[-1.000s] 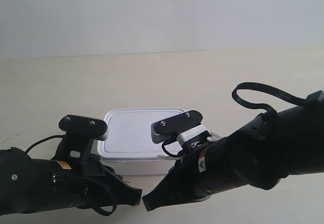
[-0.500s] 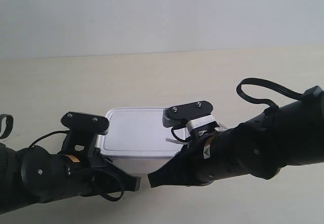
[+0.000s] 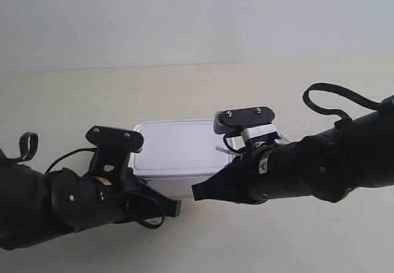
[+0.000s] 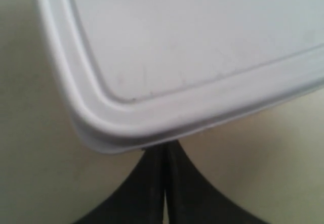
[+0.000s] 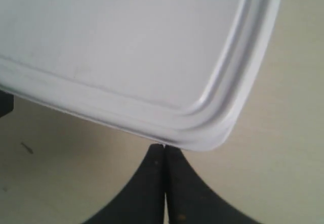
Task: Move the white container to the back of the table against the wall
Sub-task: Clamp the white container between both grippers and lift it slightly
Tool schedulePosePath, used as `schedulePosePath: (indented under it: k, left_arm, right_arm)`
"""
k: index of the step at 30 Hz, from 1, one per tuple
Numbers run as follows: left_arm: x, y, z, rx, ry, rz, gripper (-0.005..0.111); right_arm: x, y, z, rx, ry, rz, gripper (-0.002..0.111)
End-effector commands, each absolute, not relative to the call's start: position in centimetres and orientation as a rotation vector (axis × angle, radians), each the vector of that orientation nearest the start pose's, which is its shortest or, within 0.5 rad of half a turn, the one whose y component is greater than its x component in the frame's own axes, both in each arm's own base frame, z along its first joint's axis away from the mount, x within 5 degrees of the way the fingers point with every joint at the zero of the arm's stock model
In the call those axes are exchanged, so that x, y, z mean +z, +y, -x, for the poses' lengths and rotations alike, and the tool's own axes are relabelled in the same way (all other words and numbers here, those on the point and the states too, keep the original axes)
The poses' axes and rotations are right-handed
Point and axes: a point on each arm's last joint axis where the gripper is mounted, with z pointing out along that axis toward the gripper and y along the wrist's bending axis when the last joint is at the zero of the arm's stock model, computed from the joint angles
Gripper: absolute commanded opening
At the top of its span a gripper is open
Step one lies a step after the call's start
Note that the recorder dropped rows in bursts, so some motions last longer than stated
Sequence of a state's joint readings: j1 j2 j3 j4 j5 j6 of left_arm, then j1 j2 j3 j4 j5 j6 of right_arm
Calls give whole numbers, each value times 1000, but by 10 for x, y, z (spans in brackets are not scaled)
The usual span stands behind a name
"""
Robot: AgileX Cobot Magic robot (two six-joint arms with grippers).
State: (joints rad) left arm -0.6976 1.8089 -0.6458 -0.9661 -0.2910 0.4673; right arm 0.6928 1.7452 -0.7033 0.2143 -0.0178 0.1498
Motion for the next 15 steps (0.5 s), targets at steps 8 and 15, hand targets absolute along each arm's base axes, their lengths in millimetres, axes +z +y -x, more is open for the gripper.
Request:
schedulePosePath:
  k: [8,15]
  left_arm:
    - [108,-167,-277,-202,2439,-144,0]
    - [108,-166,-298,-185,2419,-156,0]
  right_arm:
    - [120,197,-265,387,2475,411,0]
    - [116,212,-295,392,2466,391,0]
